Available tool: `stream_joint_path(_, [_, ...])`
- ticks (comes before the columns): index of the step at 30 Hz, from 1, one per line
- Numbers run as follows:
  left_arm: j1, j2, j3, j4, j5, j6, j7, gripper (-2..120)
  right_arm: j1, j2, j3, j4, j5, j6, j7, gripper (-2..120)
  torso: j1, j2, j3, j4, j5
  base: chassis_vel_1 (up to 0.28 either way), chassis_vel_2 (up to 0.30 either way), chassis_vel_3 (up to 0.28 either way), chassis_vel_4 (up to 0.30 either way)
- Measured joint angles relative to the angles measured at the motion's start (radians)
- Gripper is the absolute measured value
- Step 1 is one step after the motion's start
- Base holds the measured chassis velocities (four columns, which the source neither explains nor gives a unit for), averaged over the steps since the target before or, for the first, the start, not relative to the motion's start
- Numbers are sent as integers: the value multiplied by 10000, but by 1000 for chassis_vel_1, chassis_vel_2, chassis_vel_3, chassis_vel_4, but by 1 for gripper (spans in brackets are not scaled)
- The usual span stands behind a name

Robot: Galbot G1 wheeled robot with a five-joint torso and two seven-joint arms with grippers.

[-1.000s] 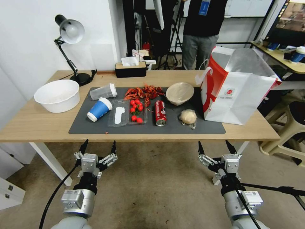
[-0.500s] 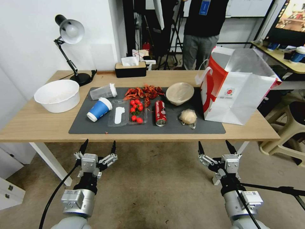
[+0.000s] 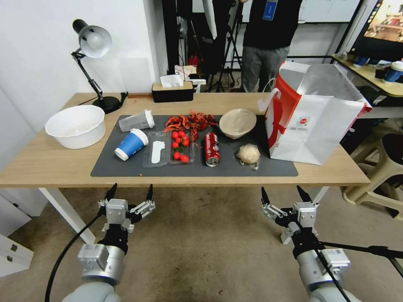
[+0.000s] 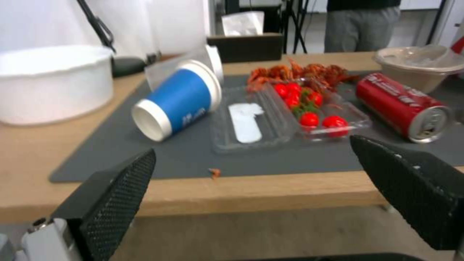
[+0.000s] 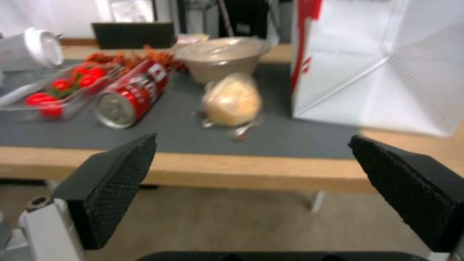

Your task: Pick up the trash from the table and place it into the takeout bag.

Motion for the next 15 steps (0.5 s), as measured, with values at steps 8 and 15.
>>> stream_joint_path(8, [-213,196,81,-848,-1233,2092,-276,100,-27,-262,177,714,947,-1436,-391,100,0,0,0,0,0,0,0,0,0])
stream_joint_path(15, [-255,291,28,-1051,-1975,3102,-361,100,28,-284,188,716,974,-1408,-376,100,0,0,0,0,0,0,0,0,0])
